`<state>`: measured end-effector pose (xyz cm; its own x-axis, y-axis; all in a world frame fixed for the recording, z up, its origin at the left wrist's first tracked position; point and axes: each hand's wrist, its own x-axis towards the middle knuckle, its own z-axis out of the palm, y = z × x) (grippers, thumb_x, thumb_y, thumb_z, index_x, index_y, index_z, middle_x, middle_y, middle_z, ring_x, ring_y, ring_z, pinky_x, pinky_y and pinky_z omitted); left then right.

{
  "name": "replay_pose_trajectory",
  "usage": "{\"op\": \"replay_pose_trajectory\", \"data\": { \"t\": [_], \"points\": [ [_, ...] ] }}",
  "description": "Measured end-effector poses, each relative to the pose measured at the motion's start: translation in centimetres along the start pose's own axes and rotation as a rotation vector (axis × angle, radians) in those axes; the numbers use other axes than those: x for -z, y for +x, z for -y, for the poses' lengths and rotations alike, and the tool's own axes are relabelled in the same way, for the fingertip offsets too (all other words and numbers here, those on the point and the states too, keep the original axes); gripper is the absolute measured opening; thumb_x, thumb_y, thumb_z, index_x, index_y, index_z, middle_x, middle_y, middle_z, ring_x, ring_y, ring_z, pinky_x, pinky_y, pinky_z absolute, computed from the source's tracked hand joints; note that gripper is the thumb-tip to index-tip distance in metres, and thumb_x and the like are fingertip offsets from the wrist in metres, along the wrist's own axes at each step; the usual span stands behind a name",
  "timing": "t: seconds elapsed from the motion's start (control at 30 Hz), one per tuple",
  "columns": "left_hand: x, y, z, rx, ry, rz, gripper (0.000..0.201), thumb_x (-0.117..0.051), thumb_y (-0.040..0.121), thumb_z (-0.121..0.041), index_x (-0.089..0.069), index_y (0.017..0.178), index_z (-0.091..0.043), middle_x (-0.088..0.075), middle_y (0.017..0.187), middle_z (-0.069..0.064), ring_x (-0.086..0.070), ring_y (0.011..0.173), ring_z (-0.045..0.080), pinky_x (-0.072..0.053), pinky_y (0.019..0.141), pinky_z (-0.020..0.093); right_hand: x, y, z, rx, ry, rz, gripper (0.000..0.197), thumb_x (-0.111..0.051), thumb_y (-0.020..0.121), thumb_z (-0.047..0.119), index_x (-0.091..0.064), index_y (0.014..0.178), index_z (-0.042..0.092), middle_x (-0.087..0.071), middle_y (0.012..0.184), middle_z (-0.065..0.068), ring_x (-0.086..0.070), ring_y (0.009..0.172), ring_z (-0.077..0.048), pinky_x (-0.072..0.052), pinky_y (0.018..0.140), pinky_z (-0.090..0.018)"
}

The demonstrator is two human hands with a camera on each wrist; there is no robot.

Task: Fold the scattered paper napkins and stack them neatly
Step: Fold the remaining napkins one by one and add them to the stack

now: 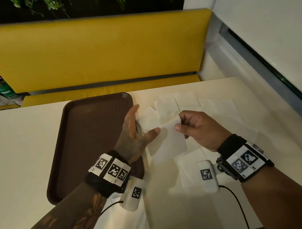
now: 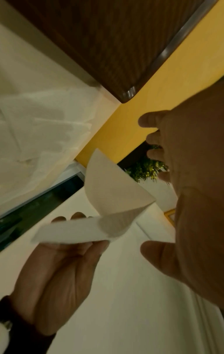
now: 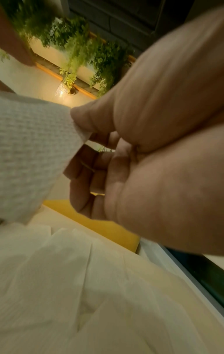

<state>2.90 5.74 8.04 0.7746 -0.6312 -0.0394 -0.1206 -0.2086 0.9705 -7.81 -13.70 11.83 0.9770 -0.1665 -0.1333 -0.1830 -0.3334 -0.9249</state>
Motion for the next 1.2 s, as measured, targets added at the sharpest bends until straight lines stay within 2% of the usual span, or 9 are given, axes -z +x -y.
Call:
{"op": "replay_pose_trajectory", "data": {
  "t": [0.07,0.13,0.23,0.4,0.57,0.73,0.9,1.07,1.2],
  "points": [
    [0.4,0.0,-0.2,0.05,-0.008,0.116,0.07,-0.069,0.068,-0.061,-0.046,0.129,-0.036,-0.052,0.135,-0.001,-0.053,0.118,0.021,-0.048,0.097,0.041,-0.1,0.2,0.1,0.02,0.016,-0.003,0.012,-0.057,0.094,0.004,-0.061,0.099,-0.006,-0.064,0.096,-0.025,-0.056,0.073,-0.014,-0.049,0.064,-0.024],
    [0.4,0.2,-0.4,0.051,-0.034,0.141,0.04,-0.073,0.076,-0.043,-0.063,0.11,-0.023,-0.068,0.109,0.008,-0.066,0.095,0.031,-0.054,0.085,0.054,-0.2,0.2,0.1,0.02,0.047,-0.01,0.012,-0.056,0.094,0.004,-0.061,0.099,-0.006,-0.064,0.096,-0.025,-0.056,0.076,-0.019,-0.049,0.064,-0.026],
    [0.1,0.5,-0.9,-0.041,0.03,0.076,0.004,-0.069,0.083,-0.017,-0.065,0.085,-0.017,-0.071,0.089,0.006,-0.069,0.078,0.02,-0.059,0.072,0.037,-0.2,0.3,0.0,0.016,0.012,-0.126,0.017,-0.065,0.09,0.016,-0.061,0.098,0.002,-0.063,0.093,-0.021,-0.056,0.076,-0.021,-0.049,0.067,-0.024],
    [0.4,0.4,-1.3,0.02,-0.11,0.111,0.008,-0.07,0.077,-0.02,-0.064,0.082,-0.016,-0.072,0.085,0.007,-0.069,0.078,0.028,-0.059,0.068,0.039,-0.3,0.4,1.1,0.026,-0.207,-0.106,0.053,-0.074,0.08,0.034,-0.048,0.126,0.03,-0.053,0.124,0.021,-0.048,0.113,0.004,-0.043,0.078,-0.011],
    [0.7,0.0,-1.3,0.047,-0.133,0.097,0.007,-0.066,0.083,-0.009,-0.062,0.089,-0.009,-0.071,0.089,0.006,-0.069,0.075,0.013,-0.057,0.064,0.024,-0.8,0.7,1.3,0.014,-0.172,0.011,0.005,-0.067,0.089,0.018,-0.066,0.094,0.015,-0.071,0.084,-0.003,-0.065,0.076,-0.014,-0.053,0.073,-0.028],
    [1.1,-0.8,-0.8,0.143,-0.134,0.07,0.026,-0.061,0.089,-0.022,-0.065,0.11,-0.006,-0.073,0.104,0.008,-0.07,0.092,0.024,-0.059,0.077,0.037,-1.6,1.0,1.0,0.0,-0.175,-0.014,0.009,-0.063,0.092,0.017,-0.064,0.083,0.016,-0.062,0.066,0.006,-0.053,0.054,0.001,-0.045,0.057,-0.013],
    [1.7,-1.5,-0.8,0.177,-0.106,0.039,0.025,-0.06,0.089,-0.025,-0.065,0.109,-0.01,-0.073,0.1,0.002,-0.071,0.082,0.011,-0.056,0.064,0.02,-2.2,1.3,1.0,-0.048,-0.171,0.017,0.012,-0.062,0.093,0.016,-0.063,0.082,0.013,-0.062,0.059,0.011,-0.057,0.052,-0.001,-0.044,0.052,-0.011],
    [4.5,-3.6,0.4,0.313,-0.046,0.081,0.018,-0.065,0.085,-0.02,-0.064,0.097,-0.006,-0.074,0.09,0.007,-0.072,0.075,0.019,-0.057,0.059,0.025,-5.1,1.2,0.7,-0.104,-0.234,0.14,0.013,-0.062,0.093,0.021,-0.064,0.085,0.013,-0.065,0.069,-0.008,-0.058,0.055,-0.009,-0.049,0.057,-0.019],
    [6.3,-7.2,2.7,0.454,0.006,0.178,0.008,-0.067,0.084,-0.015,-0.064,0.085,-0.008,-0.073,0.071,0.004,-0.067,0.057,0.011,-0.049,0.048,0.019,-8.7,0.4,-0.5,-0.169,-0.26,0.316,0.012,-0.058,0.095,0.021,-0.065,0.094,0.012,-0.062,0.066,0.002,-0.056,0.056,-0.006,-0.048,0.059,-0.019]
  ]
}}
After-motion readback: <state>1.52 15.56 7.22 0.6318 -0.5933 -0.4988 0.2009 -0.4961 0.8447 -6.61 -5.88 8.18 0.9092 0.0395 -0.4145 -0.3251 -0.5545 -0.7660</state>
